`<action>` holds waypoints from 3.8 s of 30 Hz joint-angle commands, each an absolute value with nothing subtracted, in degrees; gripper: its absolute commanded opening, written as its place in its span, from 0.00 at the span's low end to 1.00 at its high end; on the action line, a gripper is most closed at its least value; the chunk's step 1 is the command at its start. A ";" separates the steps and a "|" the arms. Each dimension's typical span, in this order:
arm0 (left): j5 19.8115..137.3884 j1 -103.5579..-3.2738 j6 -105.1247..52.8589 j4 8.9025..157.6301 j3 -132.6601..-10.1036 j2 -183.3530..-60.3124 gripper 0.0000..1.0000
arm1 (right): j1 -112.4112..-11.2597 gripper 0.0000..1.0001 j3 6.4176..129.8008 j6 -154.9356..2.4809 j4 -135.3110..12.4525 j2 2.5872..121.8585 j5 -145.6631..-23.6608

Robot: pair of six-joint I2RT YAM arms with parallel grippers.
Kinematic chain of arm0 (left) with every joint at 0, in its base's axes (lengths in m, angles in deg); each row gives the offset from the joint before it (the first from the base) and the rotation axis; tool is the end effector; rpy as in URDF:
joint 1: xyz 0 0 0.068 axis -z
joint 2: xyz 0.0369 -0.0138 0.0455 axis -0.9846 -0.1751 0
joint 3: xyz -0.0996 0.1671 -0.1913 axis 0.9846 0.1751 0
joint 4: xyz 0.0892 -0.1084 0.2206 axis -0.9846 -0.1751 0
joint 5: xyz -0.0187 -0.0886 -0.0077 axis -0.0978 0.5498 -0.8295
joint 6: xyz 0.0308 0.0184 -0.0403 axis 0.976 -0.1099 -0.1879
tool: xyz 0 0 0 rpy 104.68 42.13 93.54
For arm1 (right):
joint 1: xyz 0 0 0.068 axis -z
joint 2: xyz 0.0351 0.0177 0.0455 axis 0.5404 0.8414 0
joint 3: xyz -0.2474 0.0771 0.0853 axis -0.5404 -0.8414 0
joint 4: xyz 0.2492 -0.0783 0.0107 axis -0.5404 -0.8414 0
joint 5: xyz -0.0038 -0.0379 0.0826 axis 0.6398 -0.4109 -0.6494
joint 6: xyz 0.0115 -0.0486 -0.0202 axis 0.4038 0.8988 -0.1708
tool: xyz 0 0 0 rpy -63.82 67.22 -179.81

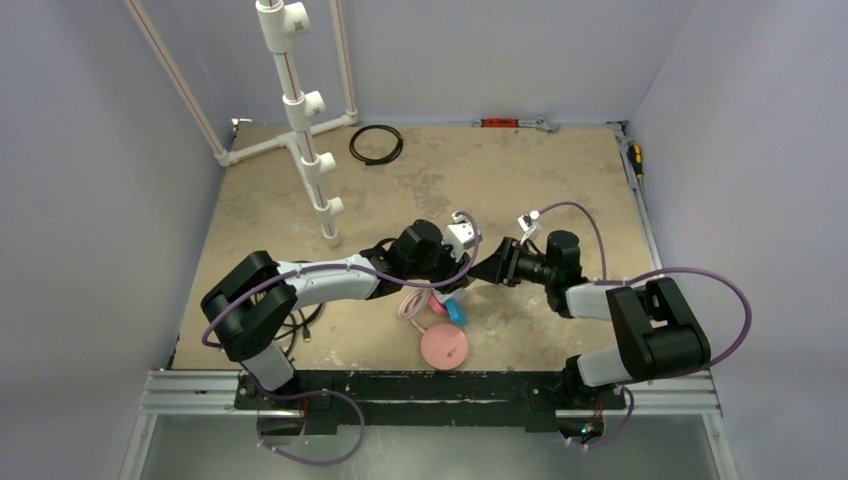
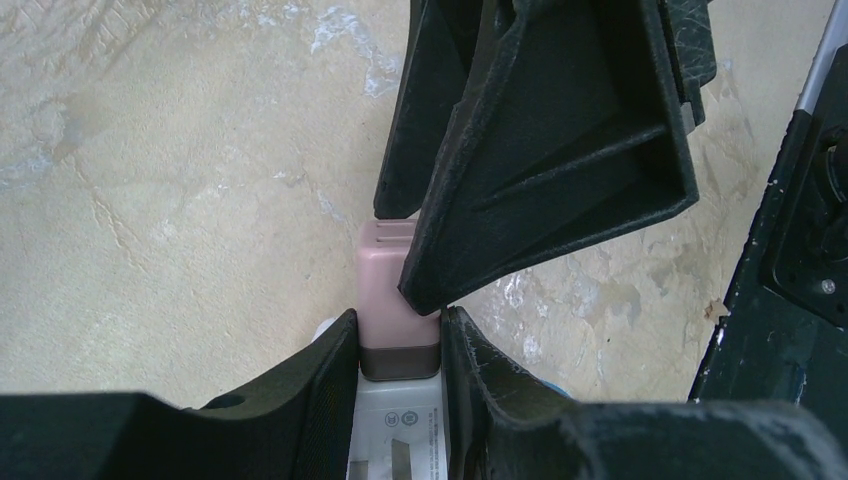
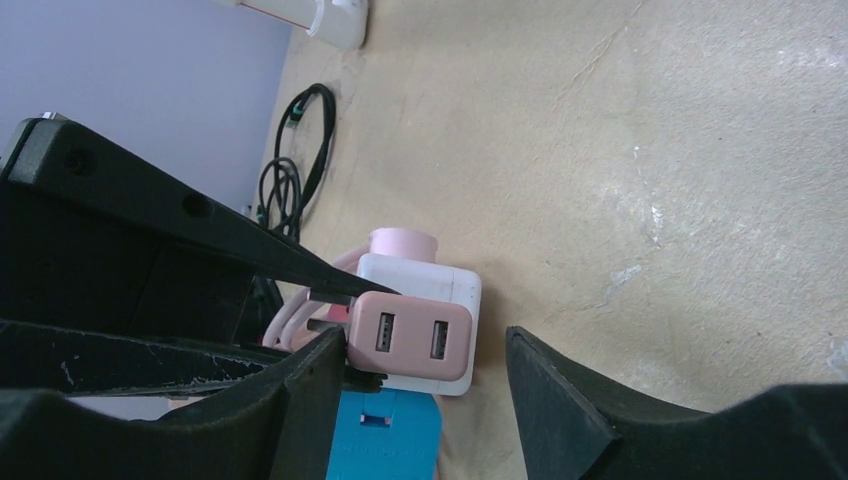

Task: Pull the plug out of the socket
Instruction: Remove the plug from the socket.

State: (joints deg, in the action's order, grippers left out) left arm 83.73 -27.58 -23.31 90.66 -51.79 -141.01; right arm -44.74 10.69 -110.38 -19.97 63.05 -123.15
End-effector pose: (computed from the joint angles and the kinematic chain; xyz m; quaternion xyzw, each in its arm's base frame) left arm 0.2104 -0.2860 0.1990 0.3753 0.7878 -0.3308 0.3594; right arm 0.2256 0.0742 0.1436 -0.0184 0.7963 0.5192 0.3099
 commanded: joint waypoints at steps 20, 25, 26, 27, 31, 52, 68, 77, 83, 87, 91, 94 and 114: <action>82.84 -26.74 -23.80 92.24 -54.25 -138.23 0.75 | -46.41 0.00 11.80 -110.33 -17.07 59.06 -124.07; 74.90 -26.74 -23.97 89.10 -53.97 -131.19 0.91 | -46.73 0.00 12.37 -106.81 -24.95 50.91 -117.15; 72.48 -26.74 -24.63 87.49 -53.97 -130.07 0.92 | -46.77 0.00 12.61 -106.10 -26.94 48.62 -115.60; 70.80 -26.74 -25.32 85.78 -53.97 -129.02 0.93 | -46.86 0.00 13.13 -105.19 -29.31 46.33 -113.65; 70.04 -26.74 -26.48 80.26 -53.07 -126.77 0.94 | -47.49 0.00 15.98 -100.51 -38.95 37.01 -106.32; 85.72 -29.55 -30.99 75.02 -54.44 -136.84 0.68 | -47.65 0.00 14.28 -96.05 -42.50 32.02 -100.46; 83.93 -29.63 -29.05 73.79 -57.17 -142.83 0.00 | -51.40 0.00 12.23 -94.70 -45.28 28.46 -95.58; 75.18 -28.22 -24.04 68.57 -57.85 -144.85 0.00 | -51.50 0.47 12.62 -97.04 -46.89 31.73 -97.17; 72.54 -27.75 -23.23 66.49 -58.86 -146.16 0.00 | -51.44 0.58 13.04 -97.61 -44.27 34.67 -99.17; 71.03 -27.75 -23.32 66.31 -58.88 -145.96 0.00 | -51.52 0.60 13.76 -97.57 -44.46 35.36 -99.39; 70.70 -27.80 -23.75 65.83 -59.27 -146.42 0.00 | -51.50 0.65 12.96 -97.19 -44.17 35.24 -99.86; 70.90 -27.74 -24.05 65.65 -59.59 -146.58 0.00 | -51.51 0.67 12.04 -97.27 -43.17 35.03 -100.54; 70.52 -27.75 -24.62 64.71 -60.37 -147.76 0.00 | -51.49 0.42 9.98 -96.22 -41.94 37.66 -100.54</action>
